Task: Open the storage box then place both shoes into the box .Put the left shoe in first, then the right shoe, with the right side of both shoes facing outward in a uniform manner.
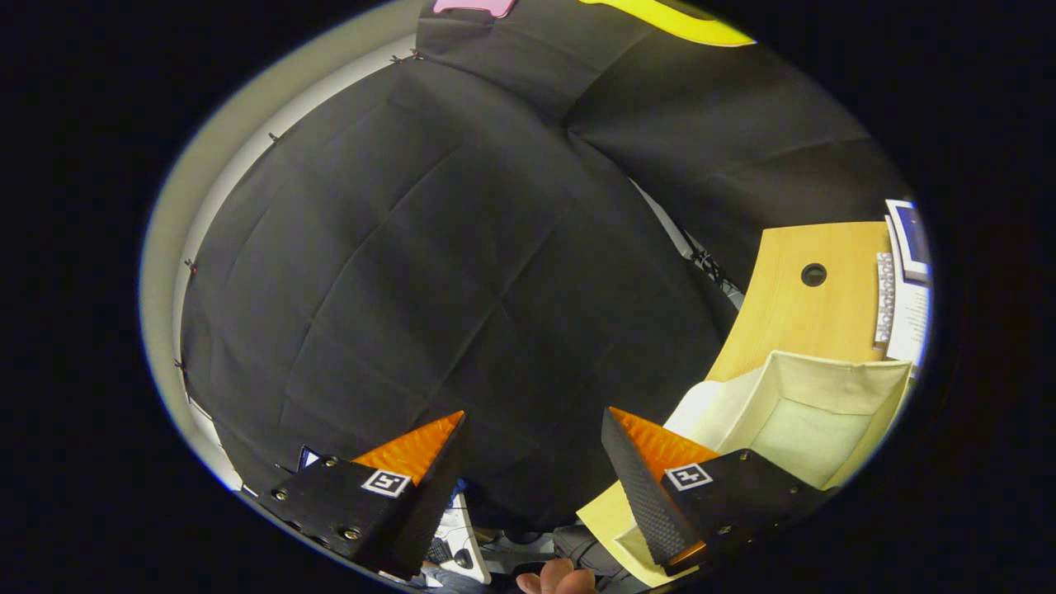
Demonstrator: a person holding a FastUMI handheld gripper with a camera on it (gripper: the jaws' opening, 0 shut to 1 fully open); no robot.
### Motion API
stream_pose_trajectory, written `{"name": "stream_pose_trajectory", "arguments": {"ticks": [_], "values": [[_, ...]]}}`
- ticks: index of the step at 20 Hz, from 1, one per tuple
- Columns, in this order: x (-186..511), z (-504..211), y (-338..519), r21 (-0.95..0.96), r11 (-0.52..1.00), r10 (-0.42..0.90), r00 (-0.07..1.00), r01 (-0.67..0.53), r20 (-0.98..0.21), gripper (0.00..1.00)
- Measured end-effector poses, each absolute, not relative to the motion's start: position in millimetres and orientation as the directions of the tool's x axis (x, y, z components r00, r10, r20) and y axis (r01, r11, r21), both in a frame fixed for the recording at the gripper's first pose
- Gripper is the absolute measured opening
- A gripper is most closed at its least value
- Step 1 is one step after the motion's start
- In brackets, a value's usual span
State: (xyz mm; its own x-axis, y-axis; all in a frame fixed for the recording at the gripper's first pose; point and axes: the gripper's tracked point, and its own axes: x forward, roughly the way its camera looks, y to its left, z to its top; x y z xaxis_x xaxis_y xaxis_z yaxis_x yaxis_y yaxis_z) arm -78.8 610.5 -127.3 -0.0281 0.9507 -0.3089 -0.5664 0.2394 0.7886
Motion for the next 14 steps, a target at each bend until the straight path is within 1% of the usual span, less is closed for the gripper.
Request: {"name": "stream_pose_trajectory", "arguments": {"ticks": [3, 9, 14], "values": [[-71, -112, 569, 0.795, 0.246, 0.959, 0.019, -0.555, -0.283, 0.96], [-48, -93, 471, 0.778, 0.323, 0.946, 0.176, -0.539, -0.272, 0.96], [-31, -98, 403, 0.726, 0.429, 0.901, 0.308, -0.537, -0.304, 0.96]]}}
